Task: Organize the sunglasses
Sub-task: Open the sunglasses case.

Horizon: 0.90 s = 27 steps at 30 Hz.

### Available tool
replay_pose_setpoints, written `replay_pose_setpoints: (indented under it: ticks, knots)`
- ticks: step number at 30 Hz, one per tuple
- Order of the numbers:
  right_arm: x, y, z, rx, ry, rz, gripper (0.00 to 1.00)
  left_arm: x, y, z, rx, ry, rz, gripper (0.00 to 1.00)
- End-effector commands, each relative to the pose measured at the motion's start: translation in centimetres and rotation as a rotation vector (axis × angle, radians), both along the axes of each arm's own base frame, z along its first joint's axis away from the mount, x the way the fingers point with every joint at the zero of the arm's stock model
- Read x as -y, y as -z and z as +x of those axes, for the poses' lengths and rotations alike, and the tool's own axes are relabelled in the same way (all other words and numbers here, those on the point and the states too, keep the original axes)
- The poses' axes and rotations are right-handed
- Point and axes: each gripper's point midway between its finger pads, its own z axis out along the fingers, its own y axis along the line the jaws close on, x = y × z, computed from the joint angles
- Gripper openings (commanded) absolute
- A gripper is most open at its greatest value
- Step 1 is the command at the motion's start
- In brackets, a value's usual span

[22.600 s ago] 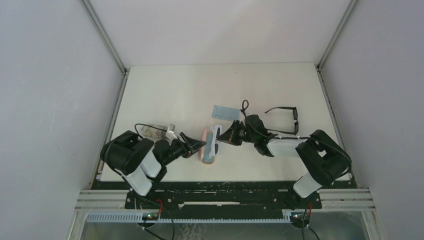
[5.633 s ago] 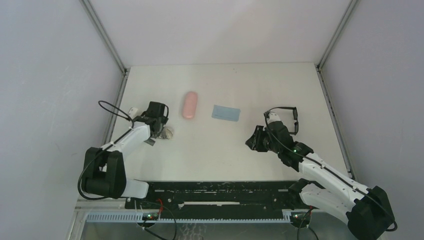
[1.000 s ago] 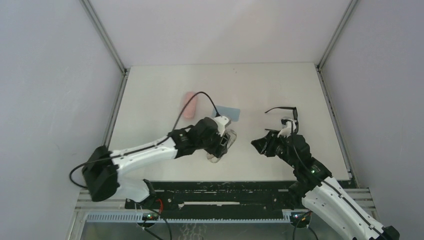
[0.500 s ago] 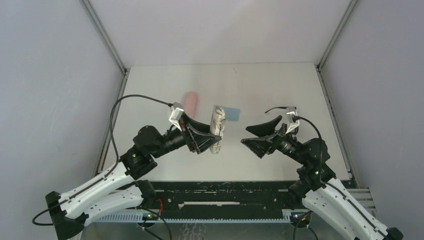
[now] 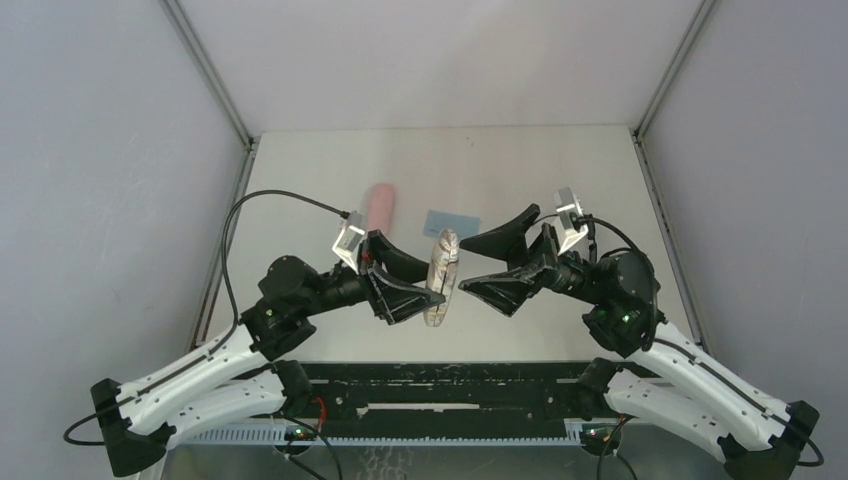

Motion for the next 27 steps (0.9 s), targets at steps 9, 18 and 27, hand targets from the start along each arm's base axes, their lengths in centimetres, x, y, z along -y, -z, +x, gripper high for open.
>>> replay_pose_setpoints:
  ticks: [9,18,27]
  knots:
    - [-0.9,0.5,-0.6,0.017,-0.038,-0.037,0.75,-1.1,-6.5,-2.1,0.116,0.058,-0.175,0.00]
    - [-1.7,0.9,-1.0,0.004,-0.078,-0.058,0.73,-0.8,-6.9,-2.2,0.114,0.072,-0.181,0.00]
    - [-1.8,0.5,-1.1,0.009,-0.081,-0.047,0.66,-0.5,-6.5,-2.1,0.109,0.078,-0.165,0.00]
